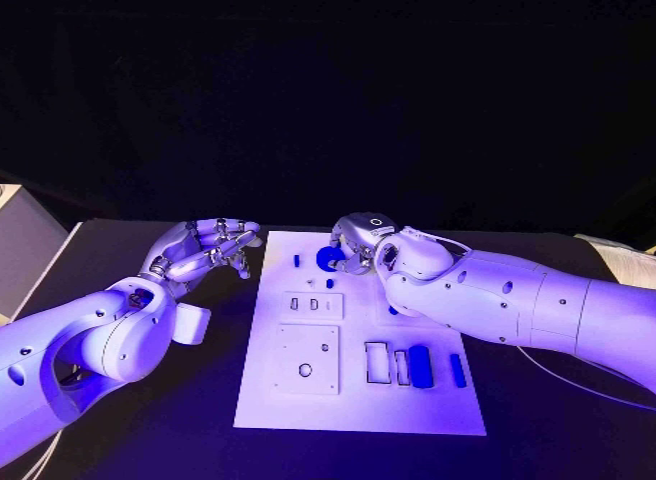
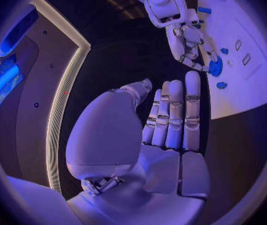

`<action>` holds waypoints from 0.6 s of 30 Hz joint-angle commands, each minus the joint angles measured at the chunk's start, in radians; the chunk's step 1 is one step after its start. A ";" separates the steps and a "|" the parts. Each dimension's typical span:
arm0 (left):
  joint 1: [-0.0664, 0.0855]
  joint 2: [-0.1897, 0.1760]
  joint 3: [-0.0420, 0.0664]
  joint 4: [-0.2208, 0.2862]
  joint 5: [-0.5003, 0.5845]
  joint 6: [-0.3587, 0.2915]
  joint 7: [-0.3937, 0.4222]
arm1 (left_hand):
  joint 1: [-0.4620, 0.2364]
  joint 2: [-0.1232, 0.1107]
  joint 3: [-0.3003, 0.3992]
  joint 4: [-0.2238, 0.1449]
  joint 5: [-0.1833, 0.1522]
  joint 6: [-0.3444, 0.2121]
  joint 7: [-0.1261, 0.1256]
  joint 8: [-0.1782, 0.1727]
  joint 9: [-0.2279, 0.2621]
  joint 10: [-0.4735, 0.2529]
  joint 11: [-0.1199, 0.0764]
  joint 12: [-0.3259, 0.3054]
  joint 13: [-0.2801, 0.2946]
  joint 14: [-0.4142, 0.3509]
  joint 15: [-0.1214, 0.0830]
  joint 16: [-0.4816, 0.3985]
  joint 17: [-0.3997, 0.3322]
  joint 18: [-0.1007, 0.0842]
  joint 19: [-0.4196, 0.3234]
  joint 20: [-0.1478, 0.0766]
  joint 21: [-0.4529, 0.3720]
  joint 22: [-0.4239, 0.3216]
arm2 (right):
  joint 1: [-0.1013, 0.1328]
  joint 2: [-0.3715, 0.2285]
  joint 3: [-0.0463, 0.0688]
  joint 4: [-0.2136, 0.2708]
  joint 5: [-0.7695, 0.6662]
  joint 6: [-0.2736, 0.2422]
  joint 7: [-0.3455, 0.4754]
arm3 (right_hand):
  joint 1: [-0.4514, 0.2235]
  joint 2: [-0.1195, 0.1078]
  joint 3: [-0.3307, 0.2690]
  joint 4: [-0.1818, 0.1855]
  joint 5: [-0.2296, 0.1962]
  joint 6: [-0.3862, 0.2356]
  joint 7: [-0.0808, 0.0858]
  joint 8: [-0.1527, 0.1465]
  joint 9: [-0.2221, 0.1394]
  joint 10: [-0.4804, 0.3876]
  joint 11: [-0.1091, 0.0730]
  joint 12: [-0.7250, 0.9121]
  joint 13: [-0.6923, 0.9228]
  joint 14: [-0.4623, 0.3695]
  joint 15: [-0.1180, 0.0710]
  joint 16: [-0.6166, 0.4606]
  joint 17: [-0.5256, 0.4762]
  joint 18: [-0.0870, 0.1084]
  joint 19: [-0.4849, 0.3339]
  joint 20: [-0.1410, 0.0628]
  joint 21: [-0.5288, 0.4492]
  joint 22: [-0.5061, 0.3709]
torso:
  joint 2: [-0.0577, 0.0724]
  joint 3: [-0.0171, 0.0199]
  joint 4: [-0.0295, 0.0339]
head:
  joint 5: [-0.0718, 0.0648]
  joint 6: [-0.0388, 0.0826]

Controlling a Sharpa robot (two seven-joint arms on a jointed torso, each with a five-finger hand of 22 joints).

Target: Assemble the parts on the task board

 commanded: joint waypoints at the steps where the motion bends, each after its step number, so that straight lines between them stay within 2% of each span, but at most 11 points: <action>1: 0.001 0.000 0.001 0.004 -0.002 0.009 0.003 | -0.006 0.002 -0.001 -0.007 0.003 -0.008 0.001 0.004 0.002 -0.007 0.000 0.007 0.001 0.005 0.002 0.003 0.002 0.014 -0.007 -0.003 0.006 0.001 | -0.001 0.001 0.000 -0.001 0.003 0.022 0.006 | -0.011 0.015 -0.068 0.011 -0.036 -0.023 0.007 -0.020 -0.009 0.055 0.009 -0.009 0.221 0.104 0.008 0.004 0.263 -0.010 0.085 0.010 -0.005 0.219 | 0.000 0.0012 -0.0002 | -0.001 0.000; 2: 0.001 0.000 0.001 0.004 -0.002 0.009 0.003 | -0.006 0.002 -0.001 -0.007 0.003 -0.008 0.001 0.004 0.002 -0.007 0.000 0.007 0.001 0.005 0.002 0.003 0.002 0.014 -0.007 -0.003 0.006 0.001 | -0.001 0.000 0.000 0.002 0.004 0.022 0.008 | -0.024 0.026 -0.109 0.014 -0.047 -0.025 0.008 -0.025 -0.010 0.054 0.011 -0.010 0.220 0.104 0.011 0.004 0.263 -0.010 0.085 0.013 -0.005 0.220 | 0.000 0.0013 0.0003 | -0.002 -0.001; 6: 0.001 -0.001 0.001 0.004 -0.002 0.006 0.003 | -0.006 0.002 -0.001 -0.007 0.003 -0.009 0.001 0.004 0.002 -0.010 0.001 0.007 0.001 0.004 0.003 0.004 0.002 0.014 -0.007 -0.003 0.007 0.001 | -0.001 -0.012 -0.001 0.018 0.007 0.008 0.011 | -0.053 0.039 -0.153 0.017 -0.061 -0.022 0.010 -0.031 -0.011 0.056 0.012 -0.008 0.222 0.104 0.013 0.004 0.263 -0.011 0.086 0.015 -0.003 0.222 | 0.000 0.0019 0.0007 | -0.002 -0.004; 10: 0.001 -0.001 0.001 0.003 -0.002 0.006 0.003 | -0.006 0.002 -0.001 -0.007 0.003 -0.009 0.001 0.004 0.002 -0.010 0.001 0.007 0.001 0.004 0.003 0.004 0.002 0.014 -0.007 -0.003 0.007 0.001 | -0.001 -0.034 -0.001 0.041 0.008 -0.036 0.017 | -0.059 0.047 -0.156 0.016 -0.060 -0.016 0.009 -0.029 -0.010 0.061 0.012 -0.004 0.226 0.104 0.013 0.004 0.263 -0.011 0.087 0.015 -0.002 0.224 | -0.001 0.0034 -0.0013 | -0.002 -0.005; 14: 0.001 -0.002 0.001 0.002 -0.002 0.006 0.004 | -0.006 0.002 -0.001 -0.007 0.003 -0.009 0.001 0.004 0.002 -0.010 0.001 0.007 0.001 0.004 0.003 0.004 0.002 0.014 -0.007 -0.003 0.007 0.001 | 0.004 -0.078 0.000 0.082 0.025 -0.102 0.032 | -0.059 0.049 -0.156 0.016 -0.058 -0.014 0.009 -0.029 -0.010 0.067 0.012 0.002 0.231 0.104 0.013 0.004 0.263 -0.012 0.088 0.016 0.000 0.226 | -0.002 0.0029 -0.0041 | -0.002 -0.003; 16: 0.001 -0.002 0.001 0.001 -0.002 0.006 0.004 | -0.006 0.002 -0.001 -0.007 0.003 -0.009 0.001 0.004 0.002 -0.010 0.001 0.007 0.001 0.004 0.003 0.004 0.002 0.014 -0.007 -0.003 0.007 0.001 | 0.009 -0.107 0.001 0.108 0.044 -0.137 0.050 | -0.048 0.054 -0.150 0.013 -0.039 -0.007 0.008 -0.027 -0.009 0.070 0.011 0.005 0.234 0.104 0.013 0.004 0.263 -0.012 0.089 0.016 0.001 0.227 | -0.002 0.0033 -0.0050 | -0.003 -0.001; 18: 0.001 -0.002 0.001 0.000 -0.002 0.007 0.005 | -0.006 0.002 0.000 -0.008 0.003 -0.010 0.002 0.004 0.002 -0.012 0.002 0.007 0.002 0.004 0.003 0.004 0.002 0.014 -0.008 -0.003 0.008 0.002 | 0.014 -0.134 0.002 0.130 0.069 -0.160 0.071 | -0.029 0.060 -0.138 0.011 -0.019 0.002 0.006 -0.025 -0.007 0.074 0.009 0.009 0.237 0.104 0.012 0.004 0.263 -0.012 0.089 0.015 0.001 0.227 | -0.002 0.0034 -0.0034 | -0.006 0.000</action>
